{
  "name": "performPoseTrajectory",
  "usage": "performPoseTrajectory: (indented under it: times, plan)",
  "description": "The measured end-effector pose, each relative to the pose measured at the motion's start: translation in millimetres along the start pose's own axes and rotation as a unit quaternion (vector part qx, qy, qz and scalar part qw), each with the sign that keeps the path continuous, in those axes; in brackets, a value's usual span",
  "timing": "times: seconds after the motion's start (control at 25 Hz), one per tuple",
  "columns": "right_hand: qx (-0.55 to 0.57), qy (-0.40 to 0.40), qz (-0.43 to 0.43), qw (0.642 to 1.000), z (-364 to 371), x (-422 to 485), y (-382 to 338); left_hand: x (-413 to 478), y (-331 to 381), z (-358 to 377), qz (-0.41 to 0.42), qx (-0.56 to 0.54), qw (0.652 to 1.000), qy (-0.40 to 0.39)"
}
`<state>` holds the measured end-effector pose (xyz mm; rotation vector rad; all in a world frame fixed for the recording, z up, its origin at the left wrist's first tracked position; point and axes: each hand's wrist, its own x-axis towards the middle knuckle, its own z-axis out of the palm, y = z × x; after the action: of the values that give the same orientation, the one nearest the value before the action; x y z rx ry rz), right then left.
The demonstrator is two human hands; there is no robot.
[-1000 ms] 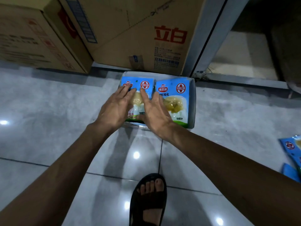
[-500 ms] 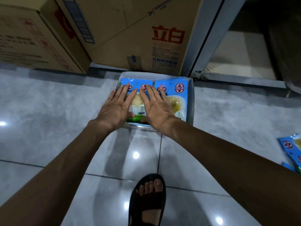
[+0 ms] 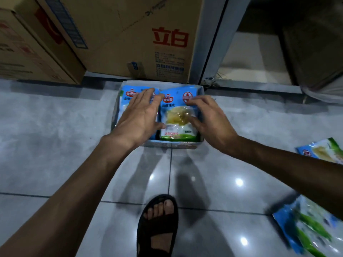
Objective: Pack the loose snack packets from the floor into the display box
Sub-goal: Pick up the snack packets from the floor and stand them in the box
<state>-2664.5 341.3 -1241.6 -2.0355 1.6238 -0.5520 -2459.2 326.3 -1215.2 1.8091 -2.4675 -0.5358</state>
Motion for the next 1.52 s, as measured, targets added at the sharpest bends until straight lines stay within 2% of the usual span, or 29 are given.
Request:
performPoseTrajectory:
  times: [0.16,0.24,0.36,0.52,0.64,0.72,0.92,1.0,1.08,1.16,1.28,1.36,1.44,1.52]
  plan:
    - [-0.027,-0.023,0.085,0.996,-56,-77,73,0,55,14,0.068,-0.075,0.994,0.028]
    - [-0.046,-0.063,0.165,0.983,-80,-127,114,-2,93,30,0.108,-0.108,0.988,0.014]
    - [-0.053,-0.081,0.326,0.940,-102,-197,165,-2,150,59,0.119,-0.162,0.978,-0.063]
    - [-0.059,-0.006,0.491,0.869,-94,-281,210,-5,208,93,0.097,-0.182,0.954,-0.220]
    - [-0.018,0.024,0.596,0.803,-75,-317,217,-12,244,116,0.092,-0.183,0.936,-0.287]
    - [0.044,0.078,0.600,0.795,-68,-319,215,-17,262,134,0.069,-0.214,0.924,-0.310]
    - [0.129,0.240,0.525,0.807,-66,-325,212,-31,307,188,0.001,-0.251,0.903,-0.348]
    - [0.175,0.283,0.511,0.793,-66,-326,207,-33,317,205,-0.025,-0.281,0.892,-0.353]
    - [0.251,0.279,0.504,0.778,-64,-327,198,-31,321,214,-0.064,-0.326,0.883,-0.331]
    - [0.278,0.245,0.494,0.787,-59,-333,195,-28,324,216,-0.101,-0.357,0.873,-0.318]
    - [0.200,0.217,0.519,0.802,-60,-349,197,-30,329,217,-0.122,-0.337,0.885,-0.298]
    - [0.149,0.193,0.570,0.785,-66,-358,204,-34,331,220,-0.136,-0.347,0.878,-0.301]
    - [0.169,0.166,0.595,0.768,-71,-360,208,-37,332,224,-0.164,-0.374,0.854,-0.321]
    - [0.193,0.169,0.583,0.771,-72,-358,207,-39,331,227,-0.168,-0.384,0.846,-0.330]
